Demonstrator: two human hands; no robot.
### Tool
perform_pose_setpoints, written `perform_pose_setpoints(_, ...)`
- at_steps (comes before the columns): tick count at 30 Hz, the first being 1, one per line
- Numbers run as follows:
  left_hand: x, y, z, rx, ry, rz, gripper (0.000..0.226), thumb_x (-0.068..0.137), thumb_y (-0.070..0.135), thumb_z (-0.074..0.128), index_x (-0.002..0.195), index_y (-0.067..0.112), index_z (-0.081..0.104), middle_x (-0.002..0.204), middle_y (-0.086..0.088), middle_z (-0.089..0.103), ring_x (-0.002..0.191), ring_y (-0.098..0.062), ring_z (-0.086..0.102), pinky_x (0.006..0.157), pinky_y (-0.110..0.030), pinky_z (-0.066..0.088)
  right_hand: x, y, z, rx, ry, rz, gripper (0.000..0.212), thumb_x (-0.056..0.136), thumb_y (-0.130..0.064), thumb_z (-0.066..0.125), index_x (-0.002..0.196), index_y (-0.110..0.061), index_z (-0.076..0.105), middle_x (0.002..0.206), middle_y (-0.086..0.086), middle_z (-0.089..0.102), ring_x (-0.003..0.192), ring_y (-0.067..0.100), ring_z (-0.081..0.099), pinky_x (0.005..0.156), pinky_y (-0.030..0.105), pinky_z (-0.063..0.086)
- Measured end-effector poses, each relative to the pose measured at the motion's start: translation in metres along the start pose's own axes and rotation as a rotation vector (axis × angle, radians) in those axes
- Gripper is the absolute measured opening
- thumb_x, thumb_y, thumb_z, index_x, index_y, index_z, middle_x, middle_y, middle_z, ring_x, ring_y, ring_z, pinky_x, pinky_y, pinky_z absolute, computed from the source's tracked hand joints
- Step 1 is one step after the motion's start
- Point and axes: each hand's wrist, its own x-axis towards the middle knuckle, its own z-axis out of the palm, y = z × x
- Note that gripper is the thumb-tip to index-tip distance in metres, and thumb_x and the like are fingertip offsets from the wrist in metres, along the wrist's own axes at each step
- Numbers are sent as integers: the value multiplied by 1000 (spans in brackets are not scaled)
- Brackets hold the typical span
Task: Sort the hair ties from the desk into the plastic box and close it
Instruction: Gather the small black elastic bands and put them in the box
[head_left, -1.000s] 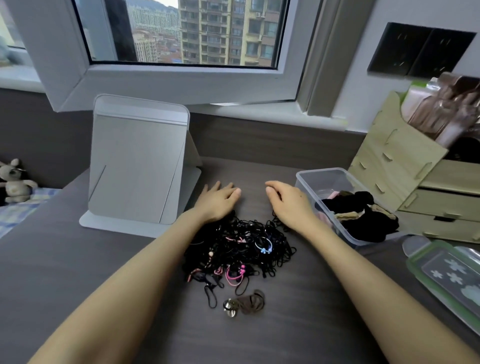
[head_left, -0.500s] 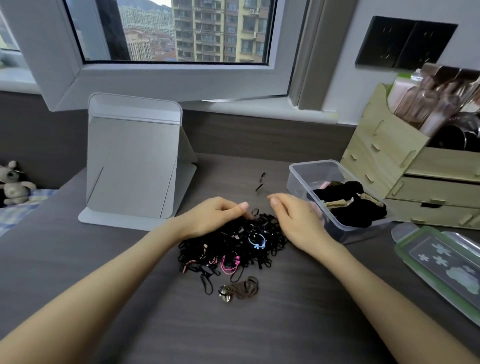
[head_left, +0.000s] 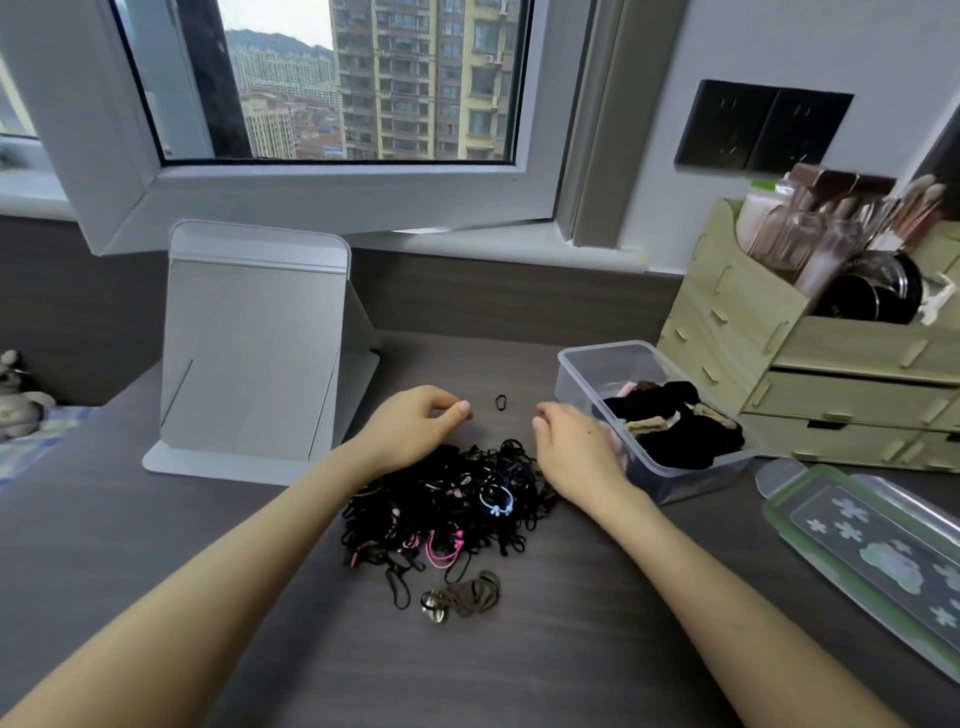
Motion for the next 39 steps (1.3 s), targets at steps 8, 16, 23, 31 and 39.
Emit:
perform_pose_setpoints(8, 64, 1, 34, 221, -211, -42, 44, 99, 36, 28, 141, 25, 35, 156, -5, 21, 144, -29, 15, 116, -44, 11, -18, -12, -11, 116, -56, -115, 32, 94, -25, 37, 121, -24, 54, 110, 11, 68, 102, 33, 61, 84, 39, 48)
perform_pose_setpoints(16, 59, 20, 42, -96, -573, 62, 37, 99, 23, 37, 133, 14, 49, 149, 5, 37, 143, -7, 18, 116, -26, 9, 13, 26, -49, -440, 24, 23, 13, 84, -18, 54, 90, -7, 58, 100, 14, 66, 94, 32, 59, 76, 32, 36)
perform_pose_setpoints(23, 10, 17, -6, -33, -362, 19, 33, 95, 34, 45, 120, 20, 61, 126, 3, 62, 116, -11, 55, 103, -25, 38, -22, 31, -56, -347, 20, -166, 9, 82, -20, 56, 79, -12, 58, 97, 8, 64, 97, 28, 55, 89, 30, 33)
perform_pose_setpoints(31, -76, 20, -34, 387, -240, -63, 86, 59, 82, 51, 133, 40, 39, 125, 1, 47, 119, -20, 45, 99, -33, 41, -56, -15, -29, -128, -368, -338, 83, 72, -63, 60, 141, -41, 19, 146, 1, 28, 127, 26, 37, 98, 44, 40)
perform_pose_setpoints(39, -114, 29, 11, 583, -151, -31, 86, 65, 69, 58, 137, 36, 25, 130, 0, 35, 121, -23, 35, 92, -36, 45, -39, -32, -14, 4, -294, -317, 43, 80, -31, 67, 120, -29, 55, 116, 3, 54, 109, 25, 51, 91, 35, 43)
